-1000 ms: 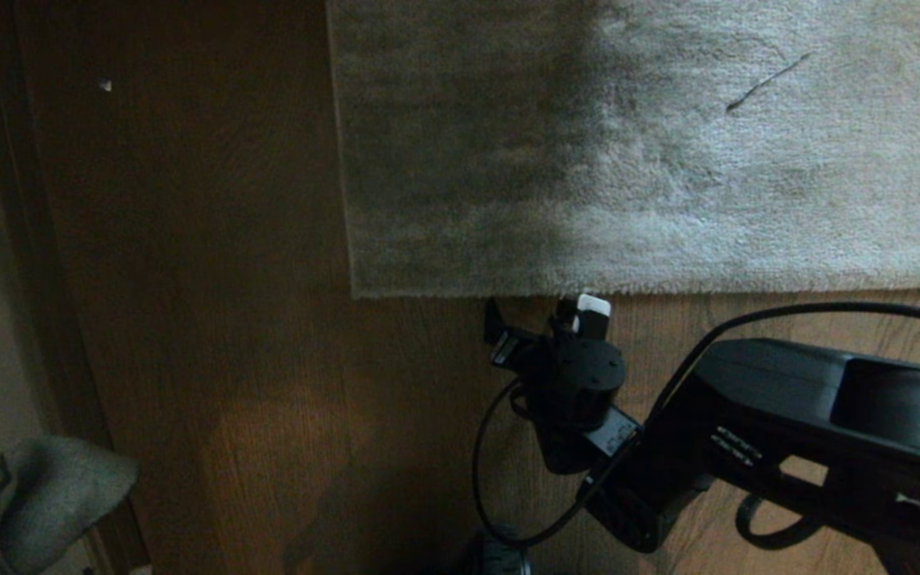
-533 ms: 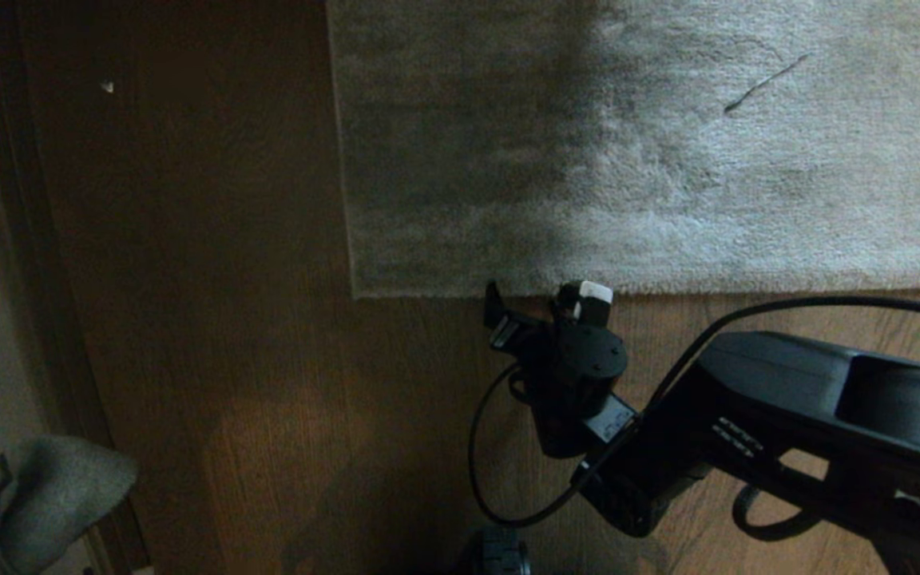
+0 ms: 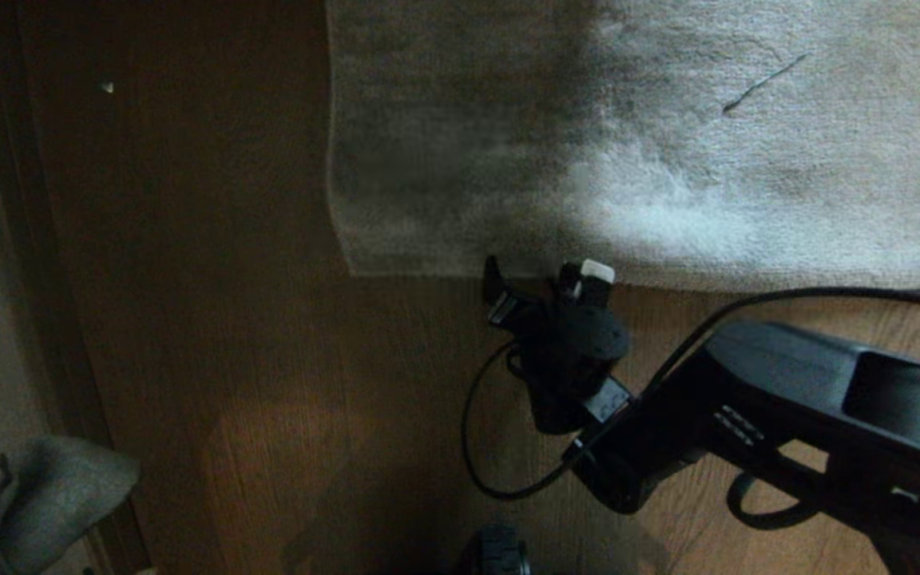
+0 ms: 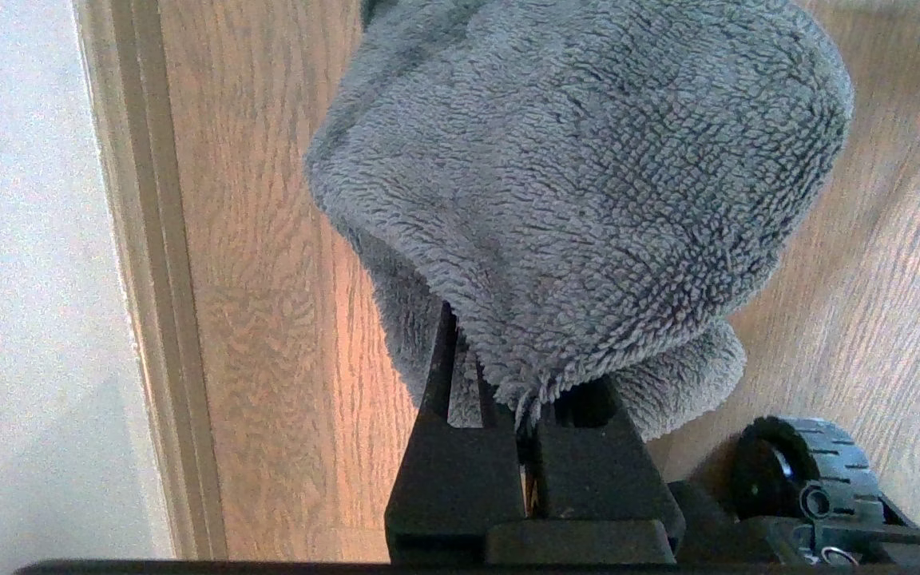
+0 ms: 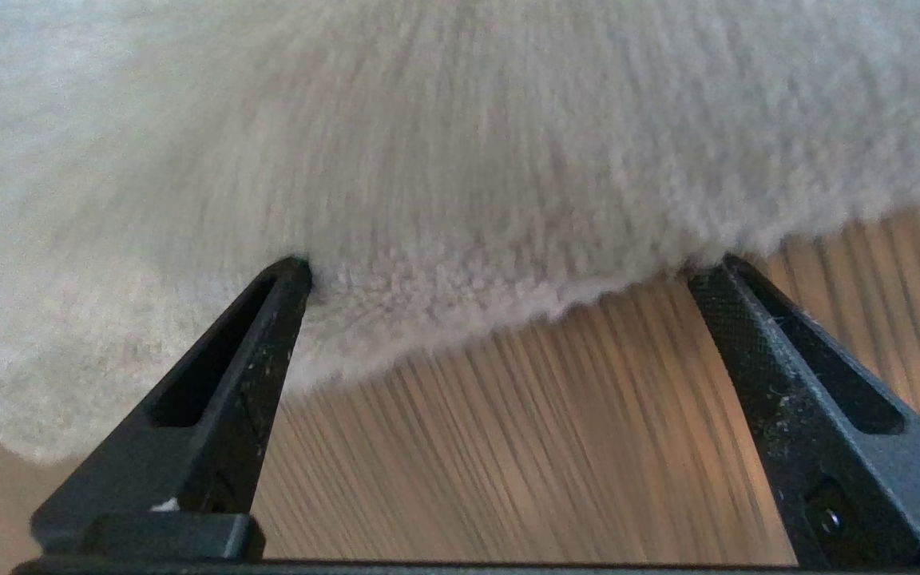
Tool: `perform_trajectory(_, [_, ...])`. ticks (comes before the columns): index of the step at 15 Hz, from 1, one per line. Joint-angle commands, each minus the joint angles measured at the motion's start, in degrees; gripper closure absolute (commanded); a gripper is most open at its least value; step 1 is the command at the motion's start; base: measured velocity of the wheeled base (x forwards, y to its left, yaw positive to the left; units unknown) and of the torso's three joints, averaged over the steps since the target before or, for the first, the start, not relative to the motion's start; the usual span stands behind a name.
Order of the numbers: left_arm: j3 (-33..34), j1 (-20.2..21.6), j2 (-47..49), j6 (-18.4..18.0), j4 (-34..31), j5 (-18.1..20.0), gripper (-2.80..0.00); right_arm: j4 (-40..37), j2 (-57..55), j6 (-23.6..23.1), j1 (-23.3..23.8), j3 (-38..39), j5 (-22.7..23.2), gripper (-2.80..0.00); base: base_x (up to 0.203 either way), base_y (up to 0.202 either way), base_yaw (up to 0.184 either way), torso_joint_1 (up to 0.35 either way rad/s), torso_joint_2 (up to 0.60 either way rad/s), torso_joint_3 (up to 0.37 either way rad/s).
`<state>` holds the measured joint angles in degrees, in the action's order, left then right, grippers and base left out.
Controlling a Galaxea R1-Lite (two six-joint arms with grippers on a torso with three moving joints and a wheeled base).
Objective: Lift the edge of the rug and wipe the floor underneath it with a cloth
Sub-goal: Lift up the carpet
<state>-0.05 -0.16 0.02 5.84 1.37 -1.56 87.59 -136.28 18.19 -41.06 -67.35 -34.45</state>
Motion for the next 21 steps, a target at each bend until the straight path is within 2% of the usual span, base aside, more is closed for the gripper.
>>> perform_trajectory(1, [-0.04,-0.02,-0.02,0.05,0.03,-0.02,0.0,2.36,-0.39,0.09,0.37,-1.02,-0.54,-2.8,0.0,0.0,0.0,0.0,0.0,0.0])
perform_trajectory(7, [0.03,-0.02,-0.02,0.05,0.03,-0.02,0.0,2.36,0.72,-1.11,1.68,-3.22,-0.45,-2.8,0.0,0.0,0.0,0.0,0.0,0.0])
perform_trajectory(12, [-0.03,0.04,-0.02,0.05,0.03,-0.02,0.0,2.17,1.51,-4.58,2.05,-8.91,0.07,-2.8,0.0,0.0,0.0,0.0,0.0,0.0])
perform_trajectory(21, [0.05,0.07,-0.02,0.05,0.03,-0.02,0.0,0.83,5.18,-4.99,1.77,-10.48,1.48,-2.8,0.0,0.0,0.0,0.0,0.0,0.0])
